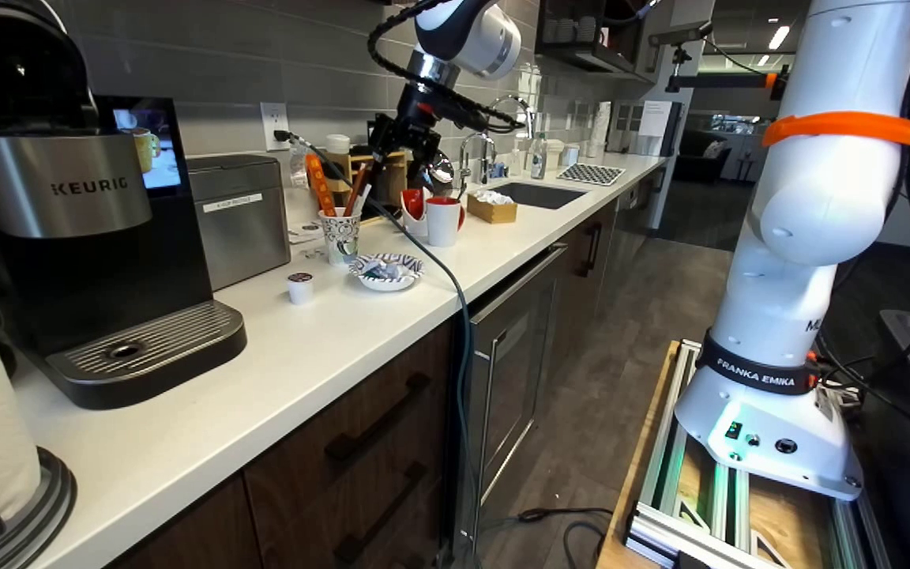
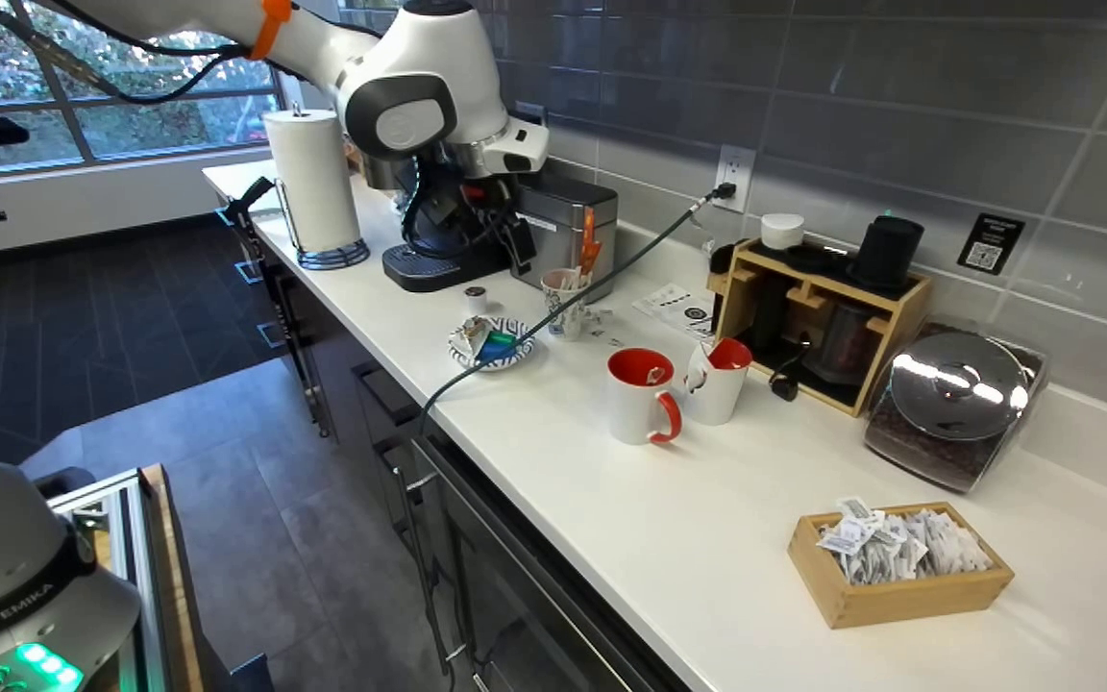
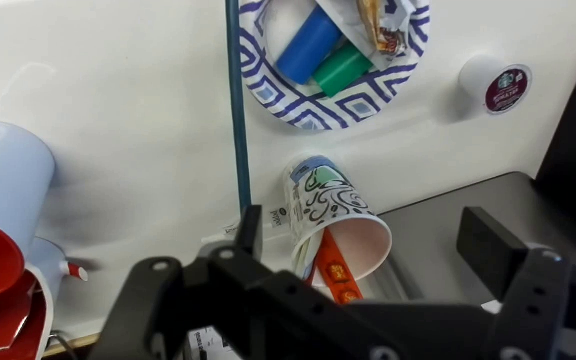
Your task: Move the silver spoon and one orange packet to the mug on the right.
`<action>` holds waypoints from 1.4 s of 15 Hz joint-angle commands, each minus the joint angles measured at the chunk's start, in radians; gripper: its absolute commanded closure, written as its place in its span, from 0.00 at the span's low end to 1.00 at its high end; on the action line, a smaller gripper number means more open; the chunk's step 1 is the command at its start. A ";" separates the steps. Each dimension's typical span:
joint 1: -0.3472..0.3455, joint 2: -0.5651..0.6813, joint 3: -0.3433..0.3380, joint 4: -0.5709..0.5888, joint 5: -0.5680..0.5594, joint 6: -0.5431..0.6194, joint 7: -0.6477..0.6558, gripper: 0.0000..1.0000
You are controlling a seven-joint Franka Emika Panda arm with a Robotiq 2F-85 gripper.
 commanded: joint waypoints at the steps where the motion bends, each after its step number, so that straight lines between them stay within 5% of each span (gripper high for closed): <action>1: 0.001 0.000 -0.001 0.002 -0.002 -0.003 0.002 0.00; 5: 0.001 0.000 -0.001 0.002 -0.001 -0.003 0.002 0.00; 7: 0.004 0.023 0.002 0.011 -0.013 0.111 0.020 0.00; 18: -0.022 0.225 0.011 0.185 0.027 0.329 0.021 0.01; 20: -0.034 0.248 0.016 0.202 0.031 0.340 0.026 0.10; 21: -0.039 0.257 0.018 0.210 0.032 0.339 0.027 0.23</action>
